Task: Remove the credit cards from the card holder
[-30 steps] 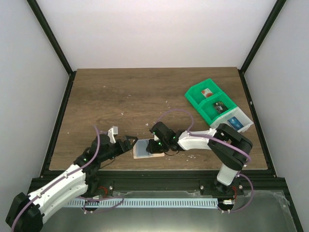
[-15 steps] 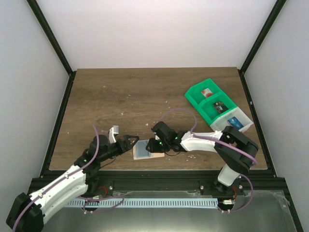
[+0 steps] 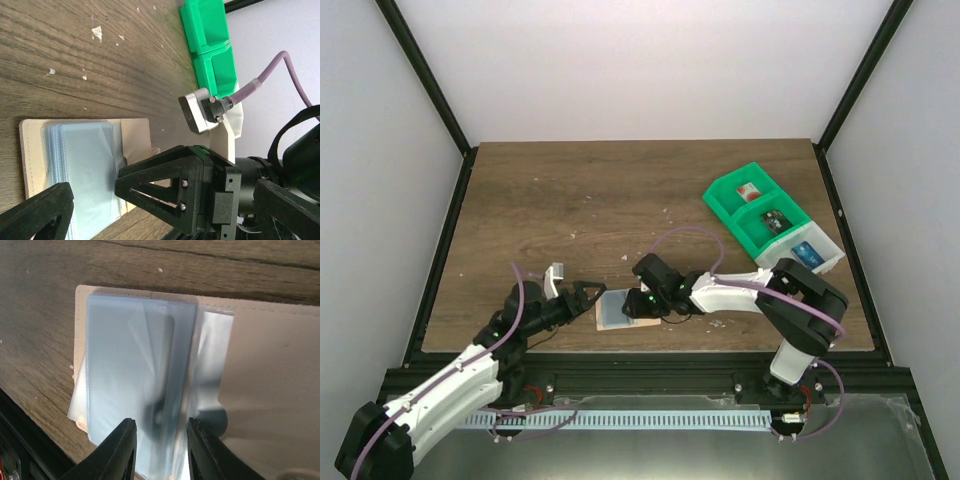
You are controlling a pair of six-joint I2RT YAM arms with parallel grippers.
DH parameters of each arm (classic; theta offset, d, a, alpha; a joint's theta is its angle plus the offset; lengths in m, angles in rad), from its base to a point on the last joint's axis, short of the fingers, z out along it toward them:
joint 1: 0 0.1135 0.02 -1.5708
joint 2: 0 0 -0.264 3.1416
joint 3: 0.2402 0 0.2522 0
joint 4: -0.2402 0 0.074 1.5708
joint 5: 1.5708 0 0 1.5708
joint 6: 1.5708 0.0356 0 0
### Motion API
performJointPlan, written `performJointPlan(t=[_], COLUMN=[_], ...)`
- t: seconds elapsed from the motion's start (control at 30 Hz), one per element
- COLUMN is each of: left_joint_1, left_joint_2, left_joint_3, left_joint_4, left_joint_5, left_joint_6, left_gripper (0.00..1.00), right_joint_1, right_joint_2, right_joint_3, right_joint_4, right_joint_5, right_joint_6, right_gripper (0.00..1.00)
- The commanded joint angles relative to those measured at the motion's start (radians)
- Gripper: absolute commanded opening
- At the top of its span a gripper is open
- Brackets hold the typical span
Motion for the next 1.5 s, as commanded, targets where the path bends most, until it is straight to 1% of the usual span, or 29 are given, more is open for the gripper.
performJointPlan(t=[0.0, 0.07, 0.33, 0.5, 0.63, 0.83, 1.0, 1.27, 1.47], left_joint_1=[0.006, 0.006, 0.006, 0.006, 0.006, 0.006, 0.006, 0.006, 0.006], left_joint_2=[0.008, 0.005, 0.016, 0.059, 0.091, 0.119, 0.142, 0.186, 0.262], left_joint_3=[0.003, -0.001, -0.013, -0.024, -0.035, -0.040, -0.061, -0.042, -0.038], left_joint_4=[0.022, 0.025, 0.045, 0.094, 0.148, 0.173, 0.223, 0.228, 0.270], left_joint_5=[0.019, 0.022, 0.041, 0.064, 0.084, 0.082, 0.096, 0.102, 0.142], left_joint_6=[0.002, 0.000, -0.001, 0.006, -0.011, -0.017, -0.035, -0.032, -0.052], left_gripper=[1.00, 1.00, 1.00, 1.00, 1.00, 1.00, 1.00, 1.00, 1.00], right_joint_1=[0.020, 0.021, 0.024, 0.025, 0.025, 0.025, 0.025, 0.025, 0.025], right_joint_2=[0.035, 0.048, 0.072, 0.060, 0.058, 0.045, 0.053, 0.042, 0.049], right_joint_3=[0.038, 0.045, 0.030, -0.022, -0.052, -0.097, -0.124, -0.136, -0.143], right_joint_4=[0.005, -0.002, -0.011, 0.056, 0.103, 0.176, 0.229, 0.241, 0.251], right_joint_5=[-0.003, 0.003, 0.039, 0.051, 0.039, 0.005, -0.027, -0.024, -0.031], right_joint_6=[-0.005, -0.006, 0.000, 0.012, 0.023, 0.036, 0.047, 0.046, 0.054], right_gripper=[0.30, 0.28, 0.18, 0.11, 0.07, 0.06, 0.05, 0.05, 0.05])
